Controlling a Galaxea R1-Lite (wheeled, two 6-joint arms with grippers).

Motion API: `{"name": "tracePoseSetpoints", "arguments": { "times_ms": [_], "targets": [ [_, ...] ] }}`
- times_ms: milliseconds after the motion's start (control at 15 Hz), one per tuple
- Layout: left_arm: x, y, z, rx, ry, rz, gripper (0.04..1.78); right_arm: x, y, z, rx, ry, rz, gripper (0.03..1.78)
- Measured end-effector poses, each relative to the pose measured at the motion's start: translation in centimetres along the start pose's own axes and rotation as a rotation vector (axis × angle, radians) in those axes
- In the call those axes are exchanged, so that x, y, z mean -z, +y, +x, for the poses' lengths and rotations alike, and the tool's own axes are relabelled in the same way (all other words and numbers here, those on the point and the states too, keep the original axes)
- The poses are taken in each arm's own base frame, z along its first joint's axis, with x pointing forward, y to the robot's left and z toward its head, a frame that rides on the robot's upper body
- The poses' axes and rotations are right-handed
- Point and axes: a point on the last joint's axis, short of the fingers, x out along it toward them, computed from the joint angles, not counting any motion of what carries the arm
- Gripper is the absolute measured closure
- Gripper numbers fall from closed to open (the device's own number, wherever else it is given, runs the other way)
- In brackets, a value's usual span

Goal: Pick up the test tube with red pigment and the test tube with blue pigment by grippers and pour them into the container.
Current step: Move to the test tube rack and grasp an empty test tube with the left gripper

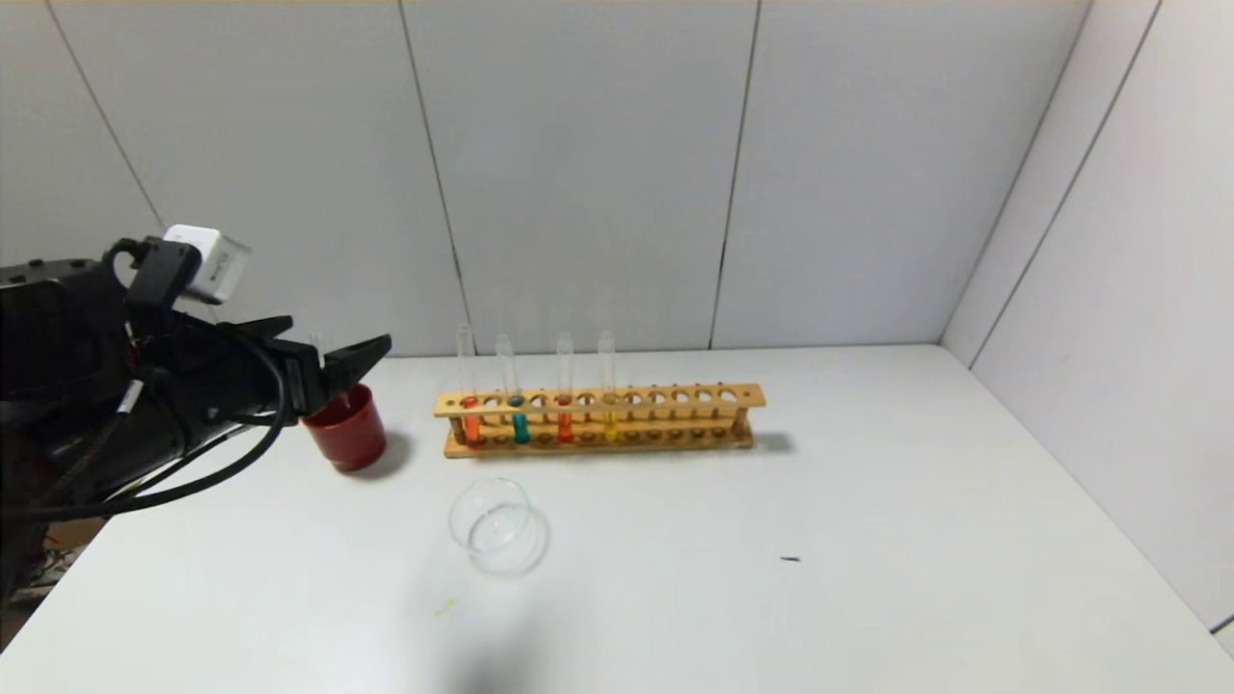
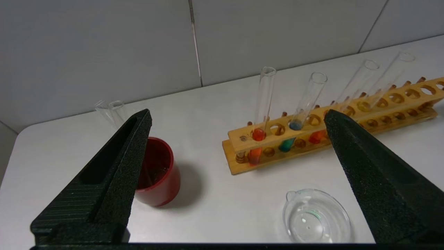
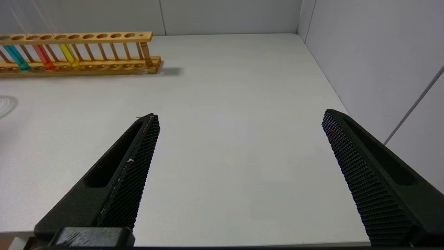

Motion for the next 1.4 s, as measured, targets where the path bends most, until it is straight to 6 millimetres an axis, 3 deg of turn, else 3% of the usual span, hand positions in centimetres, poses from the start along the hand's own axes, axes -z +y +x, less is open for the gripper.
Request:
{"name": "tracePoseSetpoints", "arguments": {
  "times_ms": [600, 1133, 1400],
  "targets": [
    [2.9, 0.5, 7.2, 0.017, -0.075, 0.020, 0.07, 0.0, 0.0, 0.0, 0.000, 0.000, 0.000, 0.10],
    [5.5, -2.3, 9.5, 0.044, -0.046, 0.019, 0.07, 0.0, 0.0, 0.0, 0.000, 0.000, 0.000, 0.10],
    [7.0, -2.7, 10.5, 0.026, -0.052, 0.019, 0.07, 0.0, 0.0, 0.0, 0.000, 0.000, 0.000, 0.10]
  ]
}}
